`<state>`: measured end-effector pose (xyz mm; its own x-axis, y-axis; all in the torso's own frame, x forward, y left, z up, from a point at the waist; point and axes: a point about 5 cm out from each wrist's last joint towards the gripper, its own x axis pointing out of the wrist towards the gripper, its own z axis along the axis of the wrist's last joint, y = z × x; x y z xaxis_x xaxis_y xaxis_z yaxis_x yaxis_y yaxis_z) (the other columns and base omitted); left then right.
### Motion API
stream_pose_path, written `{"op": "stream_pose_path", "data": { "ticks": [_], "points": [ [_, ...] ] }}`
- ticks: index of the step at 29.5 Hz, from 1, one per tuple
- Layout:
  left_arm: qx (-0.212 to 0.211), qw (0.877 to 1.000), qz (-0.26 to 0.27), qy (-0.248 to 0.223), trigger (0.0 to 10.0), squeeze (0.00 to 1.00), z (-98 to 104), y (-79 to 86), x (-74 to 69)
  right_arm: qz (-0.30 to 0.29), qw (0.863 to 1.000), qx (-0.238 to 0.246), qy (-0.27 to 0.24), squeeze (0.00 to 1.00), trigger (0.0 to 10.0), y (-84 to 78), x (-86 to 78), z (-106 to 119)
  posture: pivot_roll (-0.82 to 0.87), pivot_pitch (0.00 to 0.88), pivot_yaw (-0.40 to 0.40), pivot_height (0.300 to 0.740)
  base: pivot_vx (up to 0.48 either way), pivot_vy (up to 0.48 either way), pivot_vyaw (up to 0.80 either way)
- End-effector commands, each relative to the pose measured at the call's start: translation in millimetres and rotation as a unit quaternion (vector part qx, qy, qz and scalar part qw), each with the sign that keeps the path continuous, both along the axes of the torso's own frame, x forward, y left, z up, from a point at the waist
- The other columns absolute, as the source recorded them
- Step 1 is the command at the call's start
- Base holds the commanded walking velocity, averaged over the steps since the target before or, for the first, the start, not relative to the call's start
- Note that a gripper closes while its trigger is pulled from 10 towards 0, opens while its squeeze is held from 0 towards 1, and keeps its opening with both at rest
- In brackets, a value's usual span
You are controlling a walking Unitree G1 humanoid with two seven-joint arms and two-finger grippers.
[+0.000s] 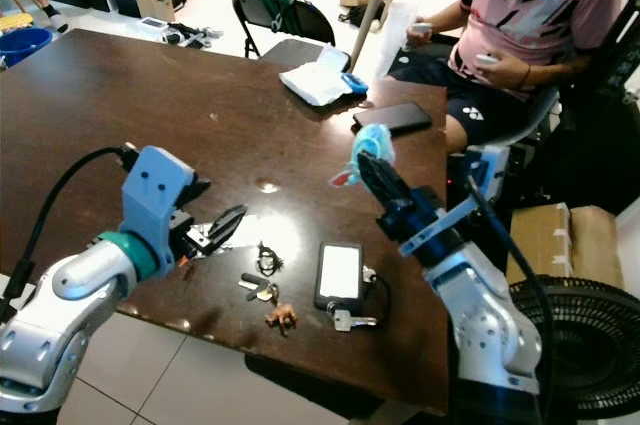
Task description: Hang keys on a hook
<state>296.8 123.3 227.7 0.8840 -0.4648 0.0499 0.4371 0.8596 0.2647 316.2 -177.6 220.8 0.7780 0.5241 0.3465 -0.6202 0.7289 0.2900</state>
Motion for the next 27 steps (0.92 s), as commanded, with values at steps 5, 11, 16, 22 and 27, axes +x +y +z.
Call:
{"op": "stream_pose_path", "data": {
  "ticks": [5, 11, 16, 22, 27],
  "points": [
    [0.034, 0.997, -0.058, 0.031, 10.0, 0.00, -13.6, -5.8, -11.3, -0.002, 0.997, -0.066, 0.035, 0.00, 10.0, 4.0, 0.2, -24.4, 0.04, 0.118, 0.094, 0.740, 0.000, 0.000, 0.00],
    [0.097, 0.973, -0.143, 0.155, 10.0, 0.00, -53.4, -23.0, -30.7, -0.037, 0.995, -0.083, 0.049, 0.00, 10.0, -13.1, 4.7, -29.4, 0.03, 0.097, 0.110, 0.740, 0.000, 0.000, 0.00],
    [0.128, 0.960, -0.151, 0.199, 10.0, 0.00, -76.3, -36.7, -34.0, -0.052, 0.993, -0.091, 0.054, 0.00, 10.0, -20.4, 7.7, -31.6, 0.03, 0.078, 0.117, 0.740, 0.000, 0.000, 0.00],
    [0.164, 0.953, -0.137, 0.215, 10.0, 0.00, -96.4, -66.5, -20.5, -0.073, 0.991, -0.098, 0.052, 0.00, 10.0, -28.2, 16.4, -29.8, 0.02, 0.055, 0.128, 0.740, 0.000, 0.000, 0.00],
    [0.180, 0.950, -0.115, 0.229, 10.0, 0.00, -106.0, -64.2, -12.5, -0.076, 0.991, -0.104, 0.048, 0.00, 10.0, -29.1, 17.8, -30.3, 0.03, 0.055, 0.130, 0.740, 0.000, 0.000, 0.00]
  ]
}}
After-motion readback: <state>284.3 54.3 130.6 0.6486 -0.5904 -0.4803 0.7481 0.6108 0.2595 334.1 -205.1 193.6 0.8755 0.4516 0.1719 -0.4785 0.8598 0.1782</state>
